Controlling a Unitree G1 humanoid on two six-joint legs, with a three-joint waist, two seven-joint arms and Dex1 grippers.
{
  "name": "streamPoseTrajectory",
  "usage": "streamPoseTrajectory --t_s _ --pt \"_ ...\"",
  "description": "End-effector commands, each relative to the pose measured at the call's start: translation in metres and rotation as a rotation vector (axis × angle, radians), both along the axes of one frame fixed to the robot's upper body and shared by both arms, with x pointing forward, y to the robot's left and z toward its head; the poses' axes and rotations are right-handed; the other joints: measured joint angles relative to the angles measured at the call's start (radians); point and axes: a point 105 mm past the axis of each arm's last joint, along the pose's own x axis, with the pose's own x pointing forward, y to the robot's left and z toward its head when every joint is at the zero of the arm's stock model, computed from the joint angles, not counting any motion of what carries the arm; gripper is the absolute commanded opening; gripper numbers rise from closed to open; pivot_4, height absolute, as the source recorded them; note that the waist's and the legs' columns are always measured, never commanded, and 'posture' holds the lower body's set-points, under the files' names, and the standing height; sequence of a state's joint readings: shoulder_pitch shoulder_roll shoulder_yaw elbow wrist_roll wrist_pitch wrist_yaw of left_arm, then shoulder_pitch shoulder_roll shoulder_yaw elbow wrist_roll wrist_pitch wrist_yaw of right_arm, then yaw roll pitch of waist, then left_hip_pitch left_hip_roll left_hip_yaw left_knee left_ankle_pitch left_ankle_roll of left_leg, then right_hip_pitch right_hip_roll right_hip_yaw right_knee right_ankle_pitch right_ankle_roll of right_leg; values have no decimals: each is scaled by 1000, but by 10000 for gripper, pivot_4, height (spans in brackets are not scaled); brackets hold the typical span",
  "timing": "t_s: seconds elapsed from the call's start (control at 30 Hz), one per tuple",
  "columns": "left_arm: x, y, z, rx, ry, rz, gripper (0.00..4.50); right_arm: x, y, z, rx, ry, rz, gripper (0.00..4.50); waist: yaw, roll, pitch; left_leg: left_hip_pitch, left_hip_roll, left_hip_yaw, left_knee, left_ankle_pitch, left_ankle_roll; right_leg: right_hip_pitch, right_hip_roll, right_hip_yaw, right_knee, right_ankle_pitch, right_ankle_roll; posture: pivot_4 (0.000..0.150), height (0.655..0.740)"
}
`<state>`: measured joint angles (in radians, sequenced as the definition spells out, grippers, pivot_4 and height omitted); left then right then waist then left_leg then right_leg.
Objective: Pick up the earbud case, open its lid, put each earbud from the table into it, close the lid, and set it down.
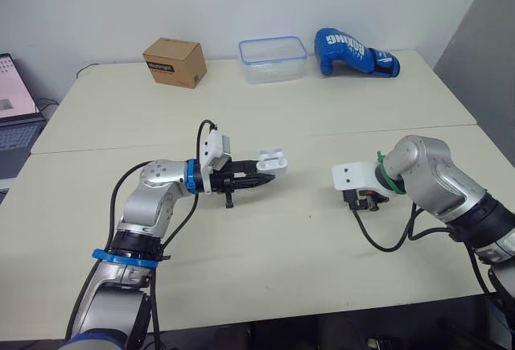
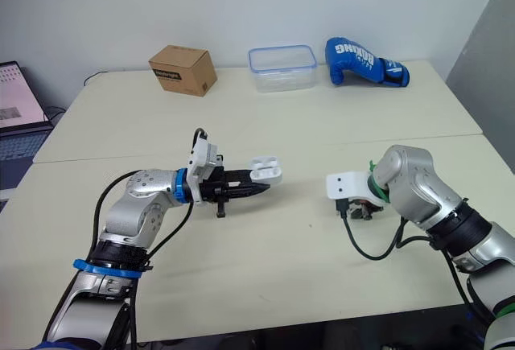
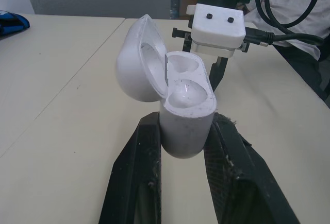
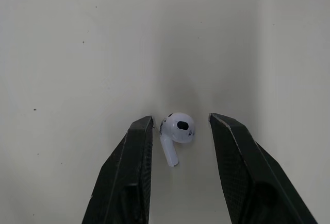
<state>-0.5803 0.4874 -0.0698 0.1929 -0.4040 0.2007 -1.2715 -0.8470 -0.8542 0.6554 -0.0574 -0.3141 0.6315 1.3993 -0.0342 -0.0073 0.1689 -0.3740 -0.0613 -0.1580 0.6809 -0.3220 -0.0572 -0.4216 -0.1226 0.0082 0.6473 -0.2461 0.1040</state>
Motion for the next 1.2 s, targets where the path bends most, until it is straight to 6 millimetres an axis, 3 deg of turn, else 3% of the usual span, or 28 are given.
streamPoseTrajectory --t_s 0.03,0.73,0.83,0.93,1.2 --pt "-2 6 14 -26 -48 10 7609 0 1 4 -9 -10 13 17503 0 0 0 0 0 0 0 0 0 0 0 0 0 0 0 1500 7307" --pt "-3 7 9 -12 -39 17 7609 -2 2 -1 -13 5 10 17503 0 0 0 0 0 0 0 0 0 0 0 0 0 0 0 1500 7307" --pt "-3 6 9 -12 -40 17 7609 -2 1 0 -20 3 14 12184 0 0 0 0 0 0 0 0 0 0 0 0 0 0 0 1500 7307" --pt "-3 6 9 -12 -40 17 7609 -2 0 0 -22 4 15 3809 0 0 0 0 0 0 0 0 0 0 0 0 0 0 0 1500 7307" --pt "-2 6 8 -20 -37 27 7609 -2 -1 2 -26 1 10 3824 0 0 0 0 0 0 0 0 0 0 0 0 0 0 0 1500 7307"
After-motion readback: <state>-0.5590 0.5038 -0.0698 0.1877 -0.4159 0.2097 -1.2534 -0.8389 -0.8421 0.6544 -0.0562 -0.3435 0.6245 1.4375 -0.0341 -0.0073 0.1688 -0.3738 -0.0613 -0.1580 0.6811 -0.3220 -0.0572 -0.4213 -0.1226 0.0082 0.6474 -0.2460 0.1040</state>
